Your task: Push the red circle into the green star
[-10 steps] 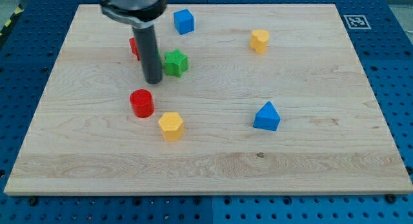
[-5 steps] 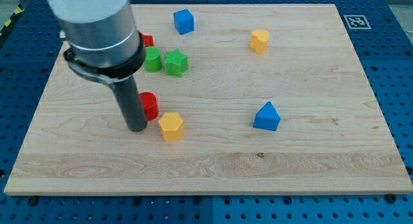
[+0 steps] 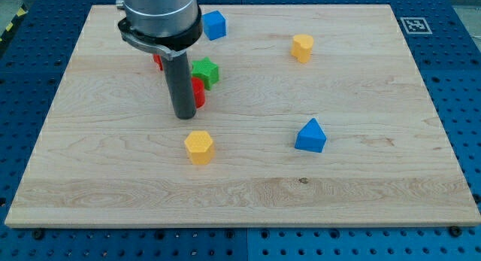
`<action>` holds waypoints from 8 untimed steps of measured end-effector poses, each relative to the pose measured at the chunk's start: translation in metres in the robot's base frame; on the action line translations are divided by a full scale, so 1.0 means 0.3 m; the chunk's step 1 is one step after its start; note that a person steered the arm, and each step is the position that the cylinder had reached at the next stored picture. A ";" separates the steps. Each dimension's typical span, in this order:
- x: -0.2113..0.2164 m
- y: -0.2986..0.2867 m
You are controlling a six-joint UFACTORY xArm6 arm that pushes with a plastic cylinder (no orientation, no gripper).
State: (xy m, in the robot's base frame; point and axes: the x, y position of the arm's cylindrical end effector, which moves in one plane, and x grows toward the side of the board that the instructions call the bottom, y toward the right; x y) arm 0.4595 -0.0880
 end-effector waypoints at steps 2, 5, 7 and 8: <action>-0.132 -0.047; -0.053 0.355; -0.012 0.356; -0.012 0.230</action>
